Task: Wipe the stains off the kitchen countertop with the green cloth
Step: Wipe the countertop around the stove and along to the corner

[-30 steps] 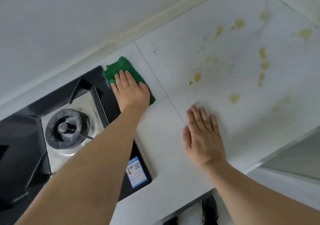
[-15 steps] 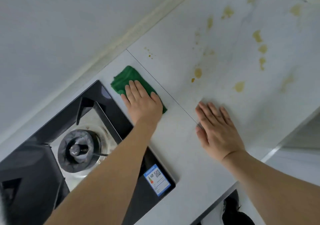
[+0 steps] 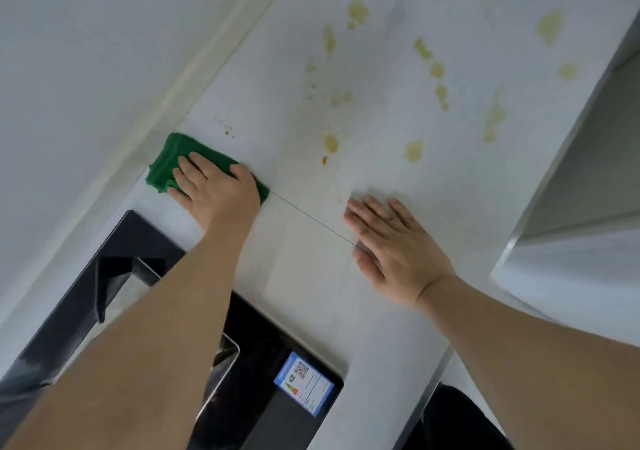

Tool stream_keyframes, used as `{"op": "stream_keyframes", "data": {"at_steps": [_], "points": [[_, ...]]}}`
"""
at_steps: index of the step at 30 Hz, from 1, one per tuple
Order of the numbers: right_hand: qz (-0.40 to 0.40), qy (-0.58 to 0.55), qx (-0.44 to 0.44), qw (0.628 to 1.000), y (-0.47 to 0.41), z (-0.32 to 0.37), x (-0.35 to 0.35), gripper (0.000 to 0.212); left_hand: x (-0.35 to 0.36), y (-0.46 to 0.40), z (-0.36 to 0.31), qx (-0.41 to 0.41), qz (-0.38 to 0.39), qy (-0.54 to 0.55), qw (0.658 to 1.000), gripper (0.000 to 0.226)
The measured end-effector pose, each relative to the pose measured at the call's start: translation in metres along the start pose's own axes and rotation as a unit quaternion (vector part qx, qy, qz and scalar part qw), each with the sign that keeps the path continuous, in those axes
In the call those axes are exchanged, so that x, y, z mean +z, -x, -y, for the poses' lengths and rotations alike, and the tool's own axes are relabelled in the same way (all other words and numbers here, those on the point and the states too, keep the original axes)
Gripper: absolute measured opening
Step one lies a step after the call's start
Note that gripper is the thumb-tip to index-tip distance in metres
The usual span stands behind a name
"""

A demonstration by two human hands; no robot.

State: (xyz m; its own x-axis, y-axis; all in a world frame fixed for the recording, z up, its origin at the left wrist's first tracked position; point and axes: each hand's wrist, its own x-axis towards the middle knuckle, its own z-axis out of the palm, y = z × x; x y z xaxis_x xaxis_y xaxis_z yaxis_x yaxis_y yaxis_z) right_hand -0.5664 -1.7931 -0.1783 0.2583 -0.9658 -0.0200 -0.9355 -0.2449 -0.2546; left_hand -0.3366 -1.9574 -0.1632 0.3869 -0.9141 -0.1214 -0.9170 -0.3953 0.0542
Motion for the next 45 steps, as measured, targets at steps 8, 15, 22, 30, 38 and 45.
{"op": "stream_keyframes", "data": {"at_steps": [8,15,22,30,38,45], "points": [[-0.015,-0.007,-0.007,1.000,0.000,-0.001,-0.002,0.057,-0.008,-0.028,-0.006,0.013,-0.009,-0.023,1.000,0.073],[-0.015,-0.007,-0.004,1.000,0.001,-0.001,-0.003,0.058,0.010,0.114,0.017,0.123,0.020,-0.061,0.990,0.076],[-0.038,-0.023,-0.001,0.999,0.001,0.000,0.001,0.054,0.005,0.065,0.010,0.134,0.033,-0.055,0.989,0.079],[-0.043,-0.033,-0.009,0.999,-0.001,-0.003,0.005,0.054,-0.006,-0.045,-0.030,0.130,-0.005,-0.044,0.990,0.077],[-0.021,-0.023,-0.002,1.000,0.000,-0.003,0.001,0.055,-0.007,0.028,-0.030,0.135,0.042,-0.058,0.988,0.075],[-0.001,-0.027,0.007,1.000,0.001,-0.003,0.002,0.055,-0.005,0.052,-0.029,0.183,0.046,-0.170,0.967,0.080]]}}
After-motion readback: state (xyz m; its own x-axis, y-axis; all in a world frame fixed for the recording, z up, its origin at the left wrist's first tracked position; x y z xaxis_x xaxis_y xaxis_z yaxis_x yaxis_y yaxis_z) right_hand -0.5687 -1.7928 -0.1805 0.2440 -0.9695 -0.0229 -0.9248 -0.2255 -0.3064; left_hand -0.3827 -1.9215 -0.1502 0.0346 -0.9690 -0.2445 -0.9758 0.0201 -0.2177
